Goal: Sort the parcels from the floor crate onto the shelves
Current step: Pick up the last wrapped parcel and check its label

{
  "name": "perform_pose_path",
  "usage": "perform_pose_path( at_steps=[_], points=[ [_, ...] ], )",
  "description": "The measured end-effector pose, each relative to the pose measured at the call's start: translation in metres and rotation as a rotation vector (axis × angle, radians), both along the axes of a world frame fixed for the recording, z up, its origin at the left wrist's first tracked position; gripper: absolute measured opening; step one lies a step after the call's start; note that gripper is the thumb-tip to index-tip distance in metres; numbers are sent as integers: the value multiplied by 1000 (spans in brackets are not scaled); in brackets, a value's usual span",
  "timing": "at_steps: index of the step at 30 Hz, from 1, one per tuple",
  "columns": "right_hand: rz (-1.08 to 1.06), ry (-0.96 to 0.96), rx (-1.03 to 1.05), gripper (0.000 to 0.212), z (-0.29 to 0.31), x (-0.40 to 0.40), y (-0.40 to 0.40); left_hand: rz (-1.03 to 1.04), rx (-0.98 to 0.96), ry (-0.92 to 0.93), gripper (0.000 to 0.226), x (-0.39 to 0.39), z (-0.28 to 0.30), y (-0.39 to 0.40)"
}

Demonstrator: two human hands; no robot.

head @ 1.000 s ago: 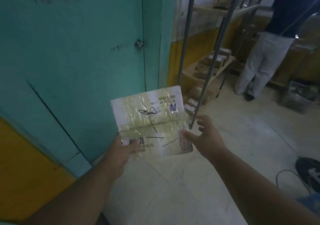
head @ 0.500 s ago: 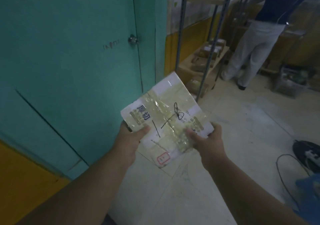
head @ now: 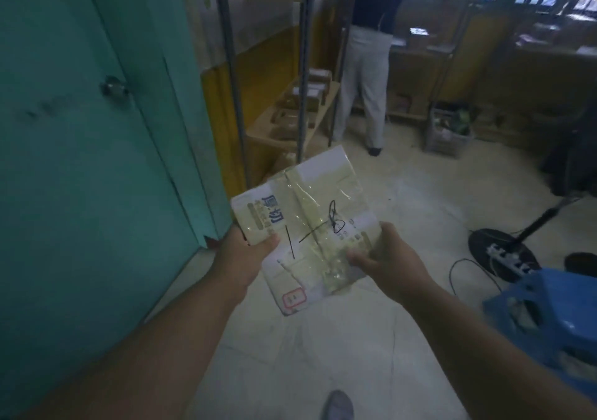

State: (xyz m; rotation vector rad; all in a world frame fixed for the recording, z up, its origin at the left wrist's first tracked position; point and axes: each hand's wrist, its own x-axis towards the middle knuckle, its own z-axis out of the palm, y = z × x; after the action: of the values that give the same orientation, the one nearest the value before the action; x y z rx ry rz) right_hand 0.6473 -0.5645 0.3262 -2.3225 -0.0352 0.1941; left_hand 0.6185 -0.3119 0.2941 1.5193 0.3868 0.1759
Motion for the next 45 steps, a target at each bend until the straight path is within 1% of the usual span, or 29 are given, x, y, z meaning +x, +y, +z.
perform_pose_path(
  at_steps=[2,4,7,8,11,13,16,18,23,26,28,32,37,39,42,45],
  points=[
    [-46,9,-20,54,0,44,-29,-36,21,17,36,48,-4,-27],
    [-72,38,-28,53,7,81,-55,-47,81,62,41,90,-1,-53],
    [-93,22,-17,54,15,140,-87,-70,166,92,46,149,9,-87],
    [-108,10,-10,58,15,160,-95,-93,190,99,49,167,14,-98],
    [-110,-34,29,82,9,221,-110,-157,217,68,67,222,15,-120],
    [-76,-19,10,89,1,263,-116,-185,224,54,73,266,8,-126],
    [-72,-35,-19,89,-10,332,-129,-245,256,46,73,348,0,-133],
    [-113,-41,-40,88,-12,378,-143,-295,319,28,74,407,-2,-143],
    [-229,-63,-63,90,6,471,-205,-462,360,-7,91,529,19,-203],
    [-269,-97,-69,83,5,526,-248,-584,380,-4,88,598,17,-247],
    [-272,-66,-122,81,-7,568,-274,-624,401,25,83,643,3,-273],
    [-265,-54,-115,85,-25,665,-318,-583,373,68,82,732,-23,-317],
    [-71,-11,-184,83,-28,812,-344,-374,260,163,82,824,-30,-337],
    [23,-9,-232,82,-30,865,-340,-297,251,191,81,852,-30,-335],
    [210,3,-183,81,-41,941,-319,-170,227,240,79,895,-38,-322],
    [293,11,-242,81,-65,1017,-295,-87,188,274,80,946,-54,-306]
  ],
)
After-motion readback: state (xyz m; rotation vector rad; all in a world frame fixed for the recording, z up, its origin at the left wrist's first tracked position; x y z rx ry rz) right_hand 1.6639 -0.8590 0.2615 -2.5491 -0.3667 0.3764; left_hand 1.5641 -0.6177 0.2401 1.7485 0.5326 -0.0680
